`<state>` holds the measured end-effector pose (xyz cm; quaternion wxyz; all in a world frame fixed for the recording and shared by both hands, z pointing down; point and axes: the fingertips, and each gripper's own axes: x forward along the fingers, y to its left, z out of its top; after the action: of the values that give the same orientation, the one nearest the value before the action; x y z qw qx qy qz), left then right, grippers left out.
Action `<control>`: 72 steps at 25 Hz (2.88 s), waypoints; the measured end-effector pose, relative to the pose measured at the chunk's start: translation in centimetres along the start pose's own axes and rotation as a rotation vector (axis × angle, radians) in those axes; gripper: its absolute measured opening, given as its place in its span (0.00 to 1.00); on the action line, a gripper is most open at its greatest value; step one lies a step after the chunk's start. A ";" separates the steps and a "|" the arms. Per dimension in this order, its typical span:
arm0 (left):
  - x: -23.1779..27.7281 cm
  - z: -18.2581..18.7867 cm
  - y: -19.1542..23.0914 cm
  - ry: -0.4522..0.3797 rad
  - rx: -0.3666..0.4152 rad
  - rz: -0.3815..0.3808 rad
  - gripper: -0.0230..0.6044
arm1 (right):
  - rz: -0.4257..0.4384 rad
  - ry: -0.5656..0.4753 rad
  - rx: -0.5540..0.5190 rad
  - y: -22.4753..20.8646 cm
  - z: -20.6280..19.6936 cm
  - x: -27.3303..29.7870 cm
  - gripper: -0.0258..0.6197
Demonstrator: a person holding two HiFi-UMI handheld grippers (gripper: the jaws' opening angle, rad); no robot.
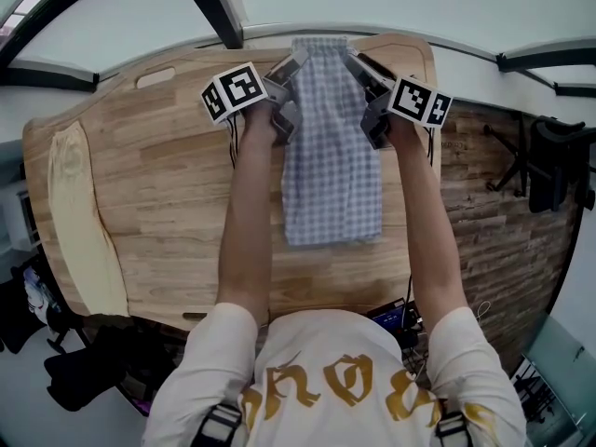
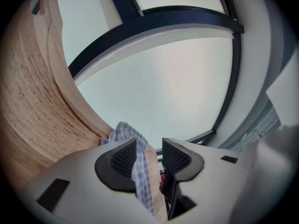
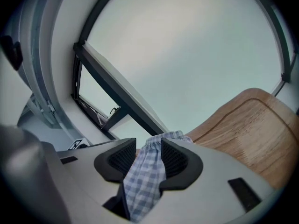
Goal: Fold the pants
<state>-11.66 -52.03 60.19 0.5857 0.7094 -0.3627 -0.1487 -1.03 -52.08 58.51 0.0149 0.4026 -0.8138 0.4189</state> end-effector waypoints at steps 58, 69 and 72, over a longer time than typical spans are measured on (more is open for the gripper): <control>-30.8 -28.8 -15.6 -0.005 0.699 0.348 0.31 | -0.092 -0.104 -0.487 16.1 -17.7 -39.3 0.28; -25.4 -31.6 -9.9 0.394 0.877 0.275 0.31 | 0.003 0.093 -0.577 13.5 -21.5 -32.8 0.29; -24.4 -32.6 -8.0 0.520 0.883 0.248 0.31 | 0.025 0.178 -0.612 12.2 -22.8 -31.2 0.31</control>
<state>-5.04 -11.25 56.24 0.3147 0.8539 -0.3146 0.2698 4.79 -12.23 53.89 0.2016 0.3311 -0.9024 0.1883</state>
